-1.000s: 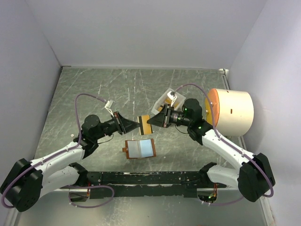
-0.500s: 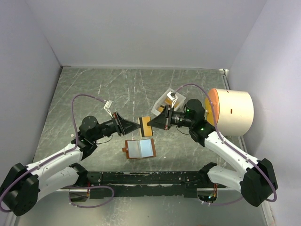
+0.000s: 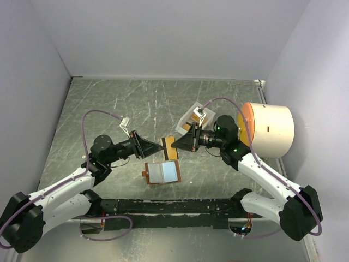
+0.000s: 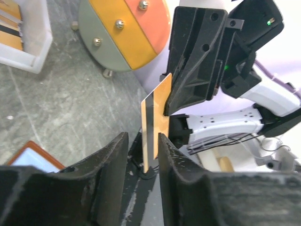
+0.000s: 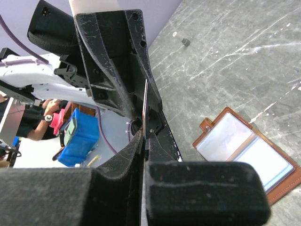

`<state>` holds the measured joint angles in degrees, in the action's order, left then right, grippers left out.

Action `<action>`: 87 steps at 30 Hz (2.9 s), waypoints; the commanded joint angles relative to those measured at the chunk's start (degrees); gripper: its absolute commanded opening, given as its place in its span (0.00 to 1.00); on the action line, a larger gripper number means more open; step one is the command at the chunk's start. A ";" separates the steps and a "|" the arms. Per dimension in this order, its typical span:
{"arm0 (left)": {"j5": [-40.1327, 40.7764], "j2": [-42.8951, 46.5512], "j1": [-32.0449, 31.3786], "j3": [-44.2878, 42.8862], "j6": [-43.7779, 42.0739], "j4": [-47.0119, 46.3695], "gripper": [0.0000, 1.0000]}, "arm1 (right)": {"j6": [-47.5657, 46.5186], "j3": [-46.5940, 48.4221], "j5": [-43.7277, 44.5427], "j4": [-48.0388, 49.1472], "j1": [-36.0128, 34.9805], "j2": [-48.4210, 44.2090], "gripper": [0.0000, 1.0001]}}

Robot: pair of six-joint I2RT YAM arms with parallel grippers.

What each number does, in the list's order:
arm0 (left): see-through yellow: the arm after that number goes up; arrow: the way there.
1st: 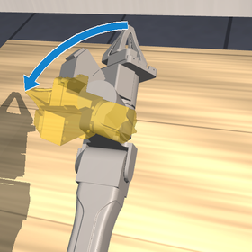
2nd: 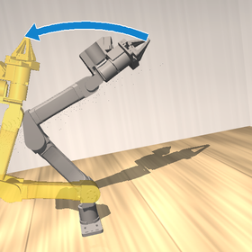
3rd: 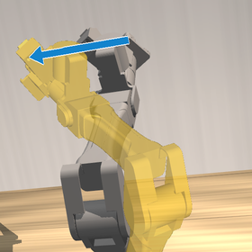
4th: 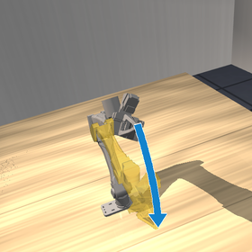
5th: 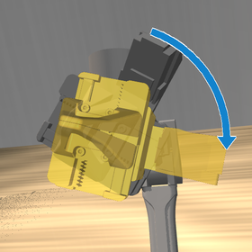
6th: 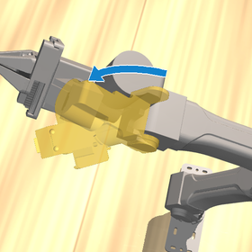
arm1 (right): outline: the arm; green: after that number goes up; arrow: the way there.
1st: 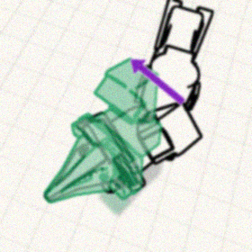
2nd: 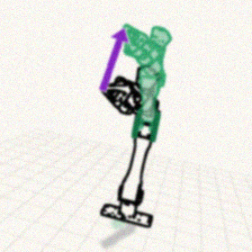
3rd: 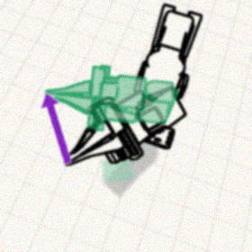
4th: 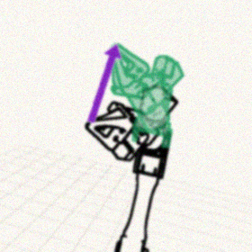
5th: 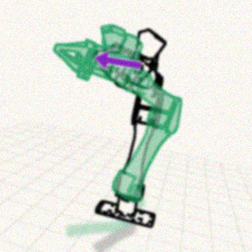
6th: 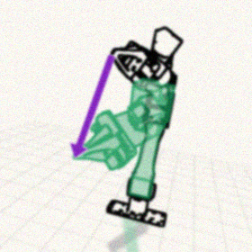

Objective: Put the credit cards into the card holder
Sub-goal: Pick up the credit card from the storage box, then insert the credit card into the card holder.

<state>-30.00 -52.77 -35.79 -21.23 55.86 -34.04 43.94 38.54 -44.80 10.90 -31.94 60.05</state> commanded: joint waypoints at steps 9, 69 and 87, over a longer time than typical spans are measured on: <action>-7.31 -8.68 -0.16 3.22 5.58 -18.87 0.46 | 11.82 -4.54 -0.58 15.81 -0.13 1.13 0.00; 11.13 -4.53 -7.13 5.63 8.54 5.63 0.07 | -11.04 -3.52 14.96 -17.52 4.97 6.28 0.00; 14.07 -13.53 -11.66 8.33 8.73 1.28 0.07 | -10.38 -6.15 16.33 -14.55 3.99 10.24 0.00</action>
<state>-17.67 -65.56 -47.09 -13.78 65.01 -30.59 33.01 33.76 -29.39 -6.17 -27.77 69.91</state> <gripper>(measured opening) 0.075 0.007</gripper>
